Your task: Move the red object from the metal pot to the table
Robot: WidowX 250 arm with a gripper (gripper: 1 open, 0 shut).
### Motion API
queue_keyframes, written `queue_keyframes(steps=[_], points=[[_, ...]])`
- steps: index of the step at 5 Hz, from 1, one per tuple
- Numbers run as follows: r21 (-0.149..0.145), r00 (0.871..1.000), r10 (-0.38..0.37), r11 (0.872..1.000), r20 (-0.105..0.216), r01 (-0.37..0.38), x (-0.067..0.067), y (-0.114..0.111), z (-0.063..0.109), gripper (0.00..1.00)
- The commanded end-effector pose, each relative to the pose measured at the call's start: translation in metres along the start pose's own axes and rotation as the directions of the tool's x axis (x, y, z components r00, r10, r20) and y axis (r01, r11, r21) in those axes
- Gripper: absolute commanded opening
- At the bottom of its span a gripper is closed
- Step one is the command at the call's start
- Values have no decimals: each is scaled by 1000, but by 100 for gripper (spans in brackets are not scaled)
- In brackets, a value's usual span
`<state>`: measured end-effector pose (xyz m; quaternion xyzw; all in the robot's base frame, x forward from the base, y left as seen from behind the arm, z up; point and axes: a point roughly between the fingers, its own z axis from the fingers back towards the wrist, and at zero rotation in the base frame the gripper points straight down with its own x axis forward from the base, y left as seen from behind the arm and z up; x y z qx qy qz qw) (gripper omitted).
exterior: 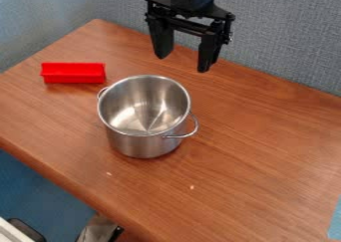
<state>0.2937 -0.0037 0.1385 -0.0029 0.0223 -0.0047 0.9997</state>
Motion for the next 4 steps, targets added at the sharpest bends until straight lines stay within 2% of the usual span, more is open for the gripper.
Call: queue_keyframes(steps=[1, 2, 3, 4], points=[[27, 999, 6, 1000, -32, -5, -1, -5, -18, 100], [23, 991, -130, 991, -19, 131, 0, 12, -13, 100], [33, 965, -261, 965, -1, 261, -3, 33, -9, 100], [62, 965, -259, 963, -43, 261, 0, 61, 10, 100]])
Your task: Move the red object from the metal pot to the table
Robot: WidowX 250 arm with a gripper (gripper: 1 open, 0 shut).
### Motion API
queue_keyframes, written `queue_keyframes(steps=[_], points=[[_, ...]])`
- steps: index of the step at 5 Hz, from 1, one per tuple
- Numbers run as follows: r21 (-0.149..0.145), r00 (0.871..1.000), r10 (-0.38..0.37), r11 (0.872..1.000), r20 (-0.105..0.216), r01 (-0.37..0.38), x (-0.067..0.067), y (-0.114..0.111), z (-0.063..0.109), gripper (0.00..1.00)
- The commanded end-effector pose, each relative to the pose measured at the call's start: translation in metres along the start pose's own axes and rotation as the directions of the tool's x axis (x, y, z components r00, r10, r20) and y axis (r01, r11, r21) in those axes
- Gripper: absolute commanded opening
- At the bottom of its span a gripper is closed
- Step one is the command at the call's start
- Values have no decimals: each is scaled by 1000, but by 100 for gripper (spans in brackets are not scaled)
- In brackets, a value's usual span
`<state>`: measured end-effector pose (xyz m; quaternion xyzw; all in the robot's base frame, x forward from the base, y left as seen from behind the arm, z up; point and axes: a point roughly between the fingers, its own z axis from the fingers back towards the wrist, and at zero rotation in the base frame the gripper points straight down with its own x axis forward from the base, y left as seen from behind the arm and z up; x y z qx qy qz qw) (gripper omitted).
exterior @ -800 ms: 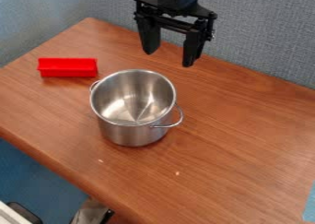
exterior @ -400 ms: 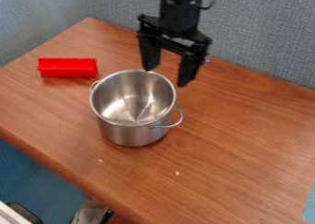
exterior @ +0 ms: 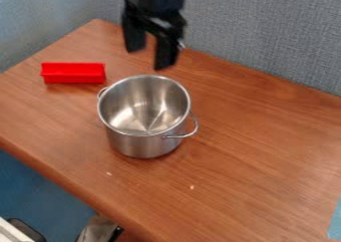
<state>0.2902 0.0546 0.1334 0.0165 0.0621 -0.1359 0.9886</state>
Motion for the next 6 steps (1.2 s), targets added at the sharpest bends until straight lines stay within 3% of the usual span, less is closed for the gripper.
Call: queue_keyframes(steps=[1, 2, 3, 4, 5, 6], points=[[50, 1000, 12, 999, 4, -13, 2, 34, 32, 0], [72, 1000, -31, 997, 4, 31, 11, 64, 30, 100], [77, 999, -42, 996, -1, 42, 22, 75, 23, 100], [39, 997, 77, 996, -11, -76, 25, 96, 13, 100], [2, 981, 191, 982, -25, -191, 27, 116, 4, 100], [-28, 955, 292, 955, -41, -294, 29, 135, -5, 100]])
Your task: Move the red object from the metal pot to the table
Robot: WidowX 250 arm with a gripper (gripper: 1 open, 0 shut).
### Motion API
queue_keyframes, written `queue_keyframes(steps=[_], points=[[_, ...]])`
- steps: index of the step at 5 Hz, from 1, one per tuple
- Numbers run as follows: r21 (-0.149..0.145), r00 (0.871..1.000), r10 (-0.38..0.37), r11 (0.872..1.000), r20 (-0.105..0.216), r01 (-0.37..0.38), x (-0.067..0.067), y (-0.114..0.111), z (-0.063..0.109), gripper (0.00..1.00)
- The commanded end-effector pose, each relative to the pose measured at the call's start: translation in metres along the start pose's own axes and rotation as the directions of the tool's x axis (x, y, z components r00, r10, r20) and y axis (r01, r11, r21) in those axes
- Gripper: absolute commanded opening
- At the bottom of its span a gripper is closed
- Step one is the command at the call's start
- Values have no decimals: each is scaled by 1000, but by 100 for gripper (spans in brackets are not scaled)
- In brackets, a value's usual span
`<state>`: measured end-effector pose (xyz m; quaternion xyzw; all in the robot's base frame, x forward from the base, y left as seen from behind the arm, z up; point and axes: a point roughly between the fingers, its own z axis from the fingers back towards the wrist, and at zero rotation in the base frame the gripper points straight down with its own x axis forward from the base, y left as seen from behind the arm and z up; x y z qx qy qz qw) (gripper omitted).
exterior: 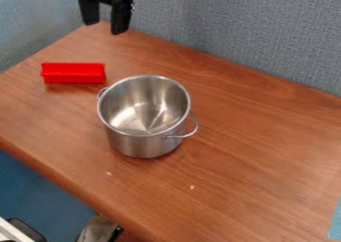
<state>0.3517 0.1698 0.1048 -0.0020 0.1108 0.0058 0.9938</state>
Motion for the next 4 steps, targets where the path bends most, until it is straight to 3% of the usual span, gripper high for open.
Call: queue_keyframes(steps=[1, 2, 3, 4], points=[[77, 992, -117, 990, 42, 114, 6, 33, 10, 100], [142, 953, -302, 944, 17, 296, 10, 60, -3, 100], [129, 940, -341, 932, -13, 339, 10, 63, 9, 100], [101, 943, -332, 937, -35, 334, 12, 63, 20, 100]])
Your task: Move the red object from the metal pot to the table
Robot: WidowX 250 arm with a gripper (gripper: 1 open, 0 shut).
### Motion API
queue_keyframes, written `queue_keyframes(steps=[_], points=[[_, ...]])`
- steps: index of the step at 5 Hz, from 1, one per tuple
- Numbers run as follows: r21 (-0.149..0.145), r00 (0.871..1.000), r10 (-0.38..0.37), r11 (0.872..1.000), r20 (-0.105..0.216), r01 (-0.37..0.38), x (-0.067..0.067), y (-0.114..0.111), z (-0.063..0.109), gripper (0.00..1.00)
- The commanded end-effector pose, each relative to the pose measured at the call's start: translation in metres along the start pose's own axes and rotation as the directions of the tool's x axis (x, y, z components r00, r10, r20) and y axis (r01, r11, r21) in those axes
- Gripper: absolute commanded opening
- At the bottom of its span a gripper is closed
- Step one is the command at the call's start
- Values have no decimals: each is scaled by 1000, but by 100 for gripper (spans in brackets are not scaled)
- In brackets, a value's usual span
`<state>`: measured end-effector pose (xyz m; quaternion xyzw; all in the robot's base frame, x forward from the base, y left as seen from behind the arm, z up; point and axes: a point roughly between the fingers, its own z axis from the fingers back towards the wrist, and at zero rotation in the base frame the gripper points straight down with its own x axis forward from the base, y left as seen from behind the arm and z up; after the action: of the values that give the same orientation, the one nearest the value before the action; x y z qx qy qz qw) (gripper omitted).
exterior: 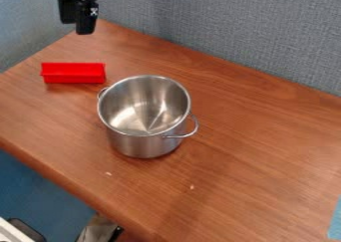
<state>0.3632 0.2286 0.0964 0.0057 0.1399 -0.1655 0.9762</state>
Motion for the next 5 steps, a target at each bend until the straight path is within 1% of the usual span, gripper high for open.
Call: queue_keyframes(steps=[1, 2, 3, 4, 5], points=[[46, 1000, 20, 999, 0, -20, -6, -2, 32, 0], [35, 999, 31, 999, -35, -30, -7, -7, 35, 100], [14, 996, 58, 998, -75, -57, -9, -16, 44, 100], [60, 997, -24, 998, -71, 28, -17, -17, 24, 100], [104, 993, -105, 988, -51, 110, -31, -16, 4, 100]])
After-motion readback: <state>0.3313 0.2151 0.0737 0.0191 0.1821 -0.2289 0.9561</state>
